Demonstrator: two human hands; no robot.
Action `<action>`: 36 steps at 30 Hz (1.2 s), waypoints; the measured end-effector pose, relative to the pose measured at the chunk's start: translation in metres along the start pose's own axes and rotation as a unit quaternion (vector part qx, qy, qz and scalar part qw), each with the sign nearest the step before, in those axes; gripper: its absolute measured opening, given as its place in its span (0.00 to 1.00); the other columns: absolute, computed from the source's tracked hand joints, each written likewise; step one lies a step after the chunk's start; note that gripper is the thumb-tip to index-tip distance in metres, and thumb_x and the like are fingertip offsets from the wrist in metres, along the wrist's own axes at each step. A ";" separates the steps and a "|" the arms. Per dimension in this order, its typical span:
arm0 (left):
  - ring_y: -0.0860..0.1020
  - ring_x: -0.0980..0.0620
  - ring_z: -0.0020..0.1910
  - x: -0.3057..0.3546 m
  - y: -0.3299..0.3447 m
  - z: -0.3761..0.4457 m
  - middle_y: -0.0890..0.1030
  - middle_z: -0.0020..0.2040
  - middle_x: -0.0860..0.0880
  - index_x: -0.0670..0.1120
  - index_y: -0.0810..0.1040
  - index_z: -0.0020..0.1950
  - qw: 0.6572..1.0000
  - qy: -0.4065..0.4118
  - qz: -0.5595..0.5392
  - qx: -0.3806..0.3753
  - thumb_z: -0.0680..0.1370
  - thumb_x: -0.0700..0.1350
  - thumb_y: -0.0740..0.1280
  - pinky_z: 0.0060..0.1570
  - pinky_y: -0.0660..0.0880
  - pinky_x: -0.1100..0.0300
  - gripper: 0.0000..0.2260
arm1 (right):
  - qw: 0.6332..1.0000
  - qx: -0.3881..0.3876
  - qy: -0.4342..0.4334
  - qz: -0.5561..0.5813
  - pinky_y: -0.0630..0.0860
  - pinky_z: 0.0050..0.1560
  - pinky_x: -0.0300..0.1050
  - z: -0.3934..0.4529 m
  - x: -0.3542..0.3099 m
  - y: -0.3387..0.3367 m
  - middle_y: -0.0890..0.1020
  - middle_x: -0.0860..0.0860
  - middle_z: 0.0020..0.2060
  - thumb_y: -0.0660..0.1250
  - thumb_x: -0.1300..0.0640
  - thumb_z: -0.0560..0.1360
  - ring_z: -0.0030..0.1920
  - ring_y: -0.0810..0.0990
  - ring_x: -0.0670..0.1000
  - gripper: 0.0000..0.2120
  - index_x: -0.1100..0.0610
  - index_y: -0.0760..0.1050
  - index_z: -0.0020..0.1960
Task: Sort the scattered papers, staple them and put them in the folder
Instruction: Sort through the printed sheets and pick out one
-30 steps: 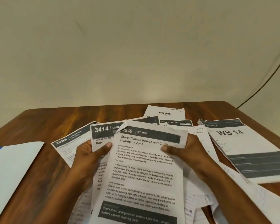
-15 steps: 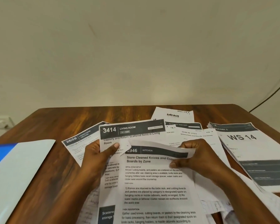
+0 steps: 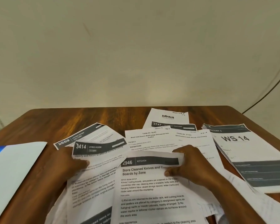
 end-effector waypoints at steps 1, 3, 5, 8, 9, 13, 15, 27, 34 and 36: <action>0.84 0.49 0.45 0.004 0.000 -0.002 0.85 0.47 0.50 0.53 0.82 0.50 1.000 0.016 0.008 0.003 0.71 0.42 0.83 0.46 0.81 0.51 0.14 | 1.000 0.003 -0.003 -0.010 0.79 0.47 0.36 0.000 0.001 -0.001 0.81 0.35 0.45 0.86 0.48 0.61 0.46 0.81 0.41 0.19 0.44 0.81 0.45; 0.83 0.50 0.47 0.012 -0.002 -0.004 0.85 0.51 0.50 0.53 0.83 0.55 0.998 0.053 -0.007 0.031 0.71 0.52 0.82 0.46 0.79 0.52 0.16 | 1.000 0.011 -0.009 -0.027 0.81 0.47 0.37 0.000 0.001 -0.002 0.83 0.35 0.42 0.87 0.48 0.60 0.44 0.82 0.41 0.18 0.42 0.80 0.42; 0.83 0.47 0.46 0.009 -0.010 -0.005 0.86 0.52 0.46 0.52 0.82 0.56 0.995 0.031 0.029 0.095 0.69 0.64 0.78 0.43 0.78 0.51 0.23 | 0.999 0.024 -0.009 -0.039 0.80 0.52 0.41 0.000 0.002 -0.003 0.81 0.36 0.44 0.87 0.46 0.60 0.47 0.81 0.42 0.20 0.41 0.78 0.45; 0.79 0.31 0.59 0.003 -0.022 -0.006 0.81 0.63 0.36 0.45 0.76 0.66 0.961 -0.043 0.201 0.184 0.68 0.73 0.72 0.55 0.75 0.34 0.40 | 0.993 0.071 0.017 -0.096 0.74 0.66 0.52 0.001 0.005 -0.006 0.75 0.39 0.52 0.83 0.40 0.64 0.57 0.75 0.46 0.27 0.44 0.75 0.56; 0.77 0.29 0.61 0.003 -0.021 -0.007 0.79 0.64 0.34 0.43 0.75 0.67 0.955 -0.039 0.218 0.195 0.68 0.73 0.72 0.58 0.73 0.31 0.41 | 0.990 0.089 0.030 -0.104 0.73 0.67 0.53 0.001 0.007 -0.008 0.73 0.40 0.52 0.82 0.40 0.65 0.56 0.74 0.46 0.24 0.46 0.74 0.52; 0.80 0.45 0.59 0.044 0.001 -0.028 0.82 0.62 0.50 0.55 0.78 0.67 0.979 0.086 0.116 0.147 0.69 0.76 0.68 0.58 0.78 0.39 0.35 | 0.983 0.152 0.054 -0.090 0.77 0.57 0.51 0.003 0.019 -0.016 0.79 0.44 0.48 0.82 0.41 0.66 0.52 0.79 0.49 0.18 0.49 0.76 0.36; 0.80 0.57 0.53 0.068 0.030 -0.047 0.82 0.55 0.61 0.58 0.79 0.65 0.989 0.131 0.056 0.047 0.65 0.77 0.68 0.54 0.80 0.48 0.35 | 0.985 0.155 0.051 -0.065 0.77 0.46 0.44 0.005 0.022 -0.015 0.83 0.46 0.44 0.83 0.43 0.66 0.47 0.82 0.49 0.16 0.52 0.80 0.35; 0.87 0.57 0.45 0.063 0.096 -0.060 0.87 0.49 0.55 0.63 0.70 0.69 0.990 0.072 -0.031 -0.121 0.64 0.45 0.87 0.47 0.83 0.61 0.40 | 0.956 0.177 0.135 0.192 0.72 0.51 0.44 0.011 0.026 -0.014 0.84 0.50 0.58 0.72 0.40 0.74 0.54 0.80 0.52 0.21 0.55 0.79 0.57; 0.88 0.57 0.45 0.062 0.095 -0.061 0.89 0.45 0.59 0.53 0.83 0.54 0.982 0.085 -0.101 -0.138 0.69 0.39 0.84 0.48 0.85 0.55 0.19 | 0.944 0.231 0.131 0.195 0.78 0.49 0.42 0.013 0.040 -0.021 0.87 0.51 0.50 0.75 0.59 0.77 0.51 0.84 0.52 0.09 0.55 0.84 0.57; 0.88 0.54 0.45 0.064 0.093 -0.062 0.89 0.46 0.57 0.51 0.86 0.53 0.978 0.084 -0.136 -0.132 0.71 0.38 0.82 0.51 0.85 0.51 0.15 | 0.930 0.296 0.094 0.196 0.81 0.48 0.45 0.004 0.035 -0.043 0.85 0.44 0.43 0.73 0.59 0.78 0.47 0.84 0.48 0.05 0.49 0.83 0.50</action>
Point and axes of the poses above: each hand's wrist, its own z-axis towards the middle knuckle, its own y-axis out of the palm, x = y × z, the point moved 6 cm from there along z, towards the middle knuckle
